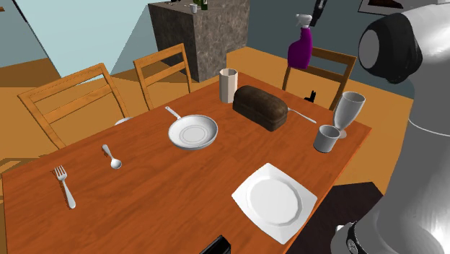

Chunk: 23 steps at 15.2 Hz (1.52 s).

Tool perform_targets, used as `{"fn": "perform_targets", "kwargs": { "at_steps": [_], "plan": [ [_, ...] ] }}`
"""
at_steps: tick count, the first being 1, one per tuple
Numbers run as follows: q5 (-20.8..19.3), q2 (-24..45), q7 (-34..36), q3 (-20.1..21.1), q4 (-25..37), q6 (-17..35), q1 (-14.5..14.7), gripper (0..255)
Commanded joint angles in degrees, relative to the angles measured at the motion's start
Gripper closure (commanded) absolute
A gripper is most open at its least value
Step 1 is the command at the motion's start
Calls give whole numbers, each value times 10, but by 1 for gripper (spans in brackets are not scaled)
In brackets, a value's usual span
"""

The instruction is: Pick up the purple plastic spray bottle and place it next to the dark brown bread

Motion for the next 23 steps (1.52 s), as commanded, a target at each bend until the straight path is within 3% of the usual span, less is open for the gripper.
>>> {"fn": "perform_targets", "kwargs": {
  "at_steps": [1,11,23],
  "plan": [
    [-9,-11,2,-1,-32,22,11,255],
    [-37,-48,12,-2,-156,117,46,255],
    [-47,-61,15,0,-265,215,62,255]
  ]
}}
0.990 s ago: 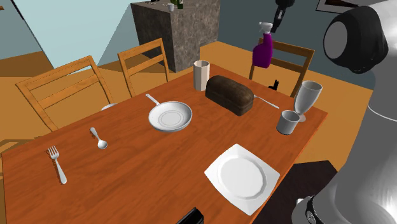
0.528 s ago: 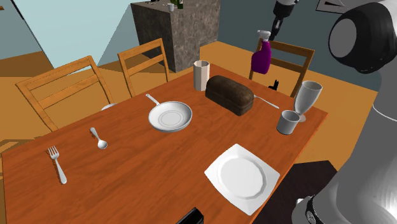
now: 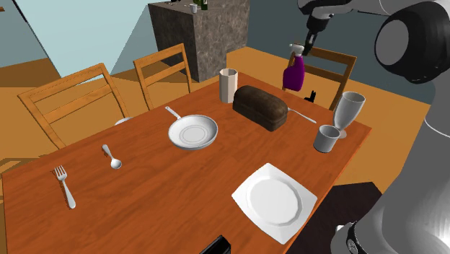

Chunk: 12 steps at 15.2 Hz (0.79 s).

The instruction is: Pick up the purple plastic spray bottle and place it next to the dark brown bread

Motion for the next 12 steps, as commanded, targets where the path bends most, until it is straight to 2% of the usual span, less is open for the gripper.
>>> {"fn": "perform_targets", "kwargs": {
  "at_steps": [1,12],
  "plan": [
    [1,1,-1,1,-14,15,1,255],
    [14,12,-9,7,-87,96,1,255]
  ]
}}
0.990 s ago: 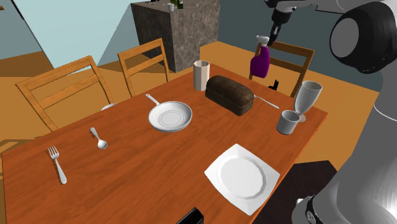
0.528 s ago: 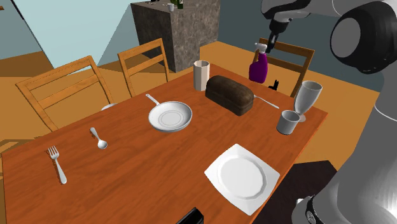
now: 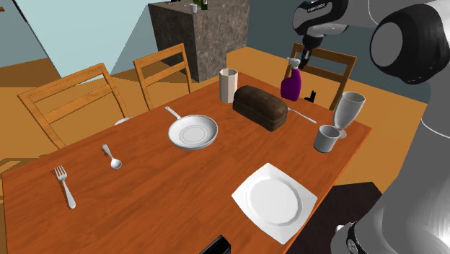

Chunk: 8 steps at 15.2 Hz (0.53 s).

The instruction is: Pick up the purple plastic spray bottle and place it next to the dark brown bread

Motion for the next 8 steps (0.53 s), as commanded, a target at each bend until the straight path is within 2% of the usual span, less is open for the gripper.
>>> {"fn": "perform_targets", "kwargs": {
  "at_steps": [1,8],
  "plan": [
    [3,2,-2,1,-13,15,0,255],
    [21,19,-13,9,-49,63,-5,255]
  ]
}}
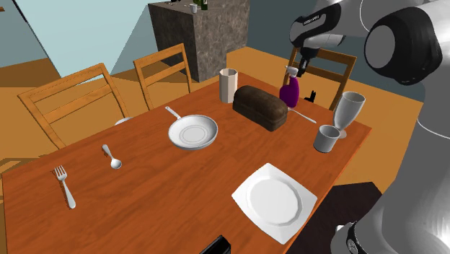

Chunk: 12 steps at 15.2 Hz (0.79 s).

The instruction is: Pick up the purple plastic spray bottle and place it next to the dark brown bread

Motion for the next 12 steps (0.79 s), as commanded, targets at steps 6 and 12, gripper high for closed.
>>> {"fn": "perform_targets", "kwargs": {
  "at_steps": [6,12],
  "plan": [
    [17,16,-10,7,-19,31,-6,255],
    [17,16,-10,7,-19,31,-6,0]
  ]
}}
